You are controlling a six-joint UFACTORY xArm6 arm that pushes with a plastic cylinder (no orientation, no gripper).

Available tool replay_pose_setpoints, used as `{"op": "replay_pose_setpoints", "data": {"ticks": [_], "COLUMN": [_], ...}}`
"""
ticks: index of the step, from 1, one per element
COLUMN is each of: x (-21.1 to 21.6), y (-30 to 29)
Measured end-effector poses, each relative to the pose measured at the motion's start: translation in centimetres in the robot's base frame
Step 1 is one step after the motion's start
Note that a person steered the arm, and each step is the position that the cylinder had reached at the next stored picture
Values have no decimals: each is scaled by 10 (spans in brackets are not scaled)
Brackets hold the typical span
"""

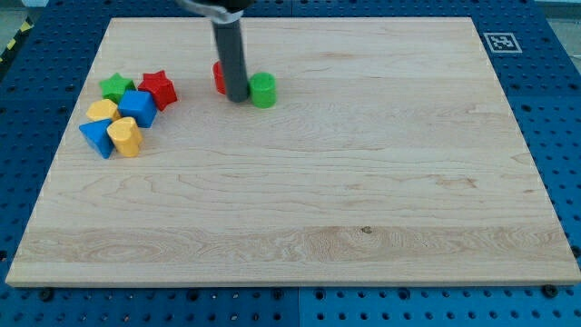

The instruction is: Move the red circle slightly to the right

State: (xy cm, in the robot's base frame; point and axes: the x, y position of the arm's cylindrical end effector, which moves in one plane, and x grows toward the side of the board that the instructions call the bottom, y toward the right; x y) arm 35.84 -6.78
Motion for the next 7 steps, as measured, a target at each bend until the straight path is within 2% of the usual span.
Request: {"op": "replay_pose_setpoints", "data": {"ticks": [2, 3, 4, 5, 6, 7], "x": [37, 36, 18, -18, -24, -28], "y": [-8, -44, -64, -54, -54, -97]}}
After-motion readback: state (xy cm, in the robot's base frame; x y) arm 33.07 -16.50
